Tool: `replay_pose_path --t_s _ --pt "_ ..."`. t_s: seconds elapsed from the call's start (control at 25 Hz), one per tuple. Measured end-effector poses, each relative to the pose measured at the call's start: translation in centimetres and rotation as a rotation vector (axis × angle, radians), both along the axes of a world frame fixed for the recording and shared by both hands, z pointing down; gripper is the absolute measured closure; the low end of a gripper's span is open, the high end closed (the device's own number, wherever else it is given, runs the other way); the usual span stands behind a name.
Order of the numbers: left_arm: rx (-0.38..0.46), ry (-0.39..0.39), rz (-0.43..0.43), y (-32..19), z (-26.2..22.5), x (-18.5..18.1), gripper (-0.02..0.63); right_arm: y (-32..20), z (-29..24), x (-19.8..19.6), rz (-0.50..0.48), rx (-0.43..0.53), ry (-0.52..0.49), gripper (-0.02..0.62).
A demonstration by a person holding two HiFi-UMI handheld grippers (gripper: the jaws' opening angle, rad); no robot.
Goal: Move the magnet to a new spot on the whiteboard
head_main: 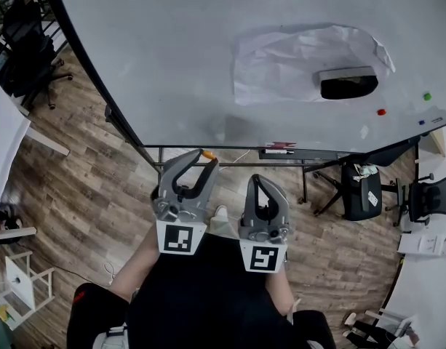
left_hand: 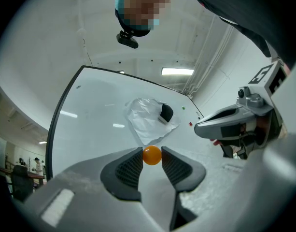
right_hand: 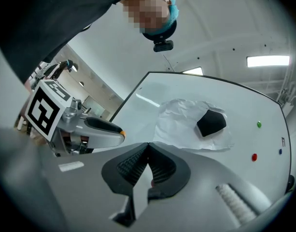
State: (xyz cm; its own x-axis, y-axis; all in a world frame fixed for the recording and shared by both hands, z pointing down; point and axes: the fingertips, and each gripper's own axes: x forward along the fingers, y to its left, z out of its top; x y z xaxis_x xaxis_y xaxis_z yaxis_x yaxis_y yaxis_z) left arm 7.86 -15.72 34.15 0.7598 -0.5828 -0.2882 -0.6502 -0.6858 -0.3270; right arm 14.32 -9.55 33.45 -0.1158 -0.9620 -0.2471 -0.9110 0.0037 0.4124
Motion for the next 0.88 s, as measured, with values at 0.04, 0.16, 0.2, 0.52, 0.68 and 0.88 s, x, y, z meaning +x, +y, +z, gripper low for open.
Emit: replay_pose_path --t_s 0.04,0.16,0.2,0.52,0.68,0.88 --pt "-0.001 0.002 -0.004 -0.2 0.0 0.1 0.476 -0.1 0.1 0.0 -0.004 -0.003 0.001 0.594" --pt "-0.002 0.007 -0.020 -0.7 -0.1 0.1 0.476 -0.6 0.1 0.0 -0.019 -0.006 0.005 0.594" --pt "0.000 0.008 -0.025 -1.0 -0.2 0.2 0.477 -0.7 0.1 0.0 -0.025 -0.007 0.007 0.594" --pt "0.033 0.010 -0.081 -3.3 -1.1 0.4 0.476 -1.7 0.2 0.6 -0.060 -0.007 0.010 0.594" --pt "0.046 0.011 -0.118 -4.5 -1.4 0.3 0.476 -2.1 0.4 1.1 -0.078 -0.013 0.014 0.593" --pt "0.060 0.021 -0.162 -5.7 -2.0 0.3 0.476 -2.6 0.3 1.8 -0.099 -0.015 0.025 0.592"
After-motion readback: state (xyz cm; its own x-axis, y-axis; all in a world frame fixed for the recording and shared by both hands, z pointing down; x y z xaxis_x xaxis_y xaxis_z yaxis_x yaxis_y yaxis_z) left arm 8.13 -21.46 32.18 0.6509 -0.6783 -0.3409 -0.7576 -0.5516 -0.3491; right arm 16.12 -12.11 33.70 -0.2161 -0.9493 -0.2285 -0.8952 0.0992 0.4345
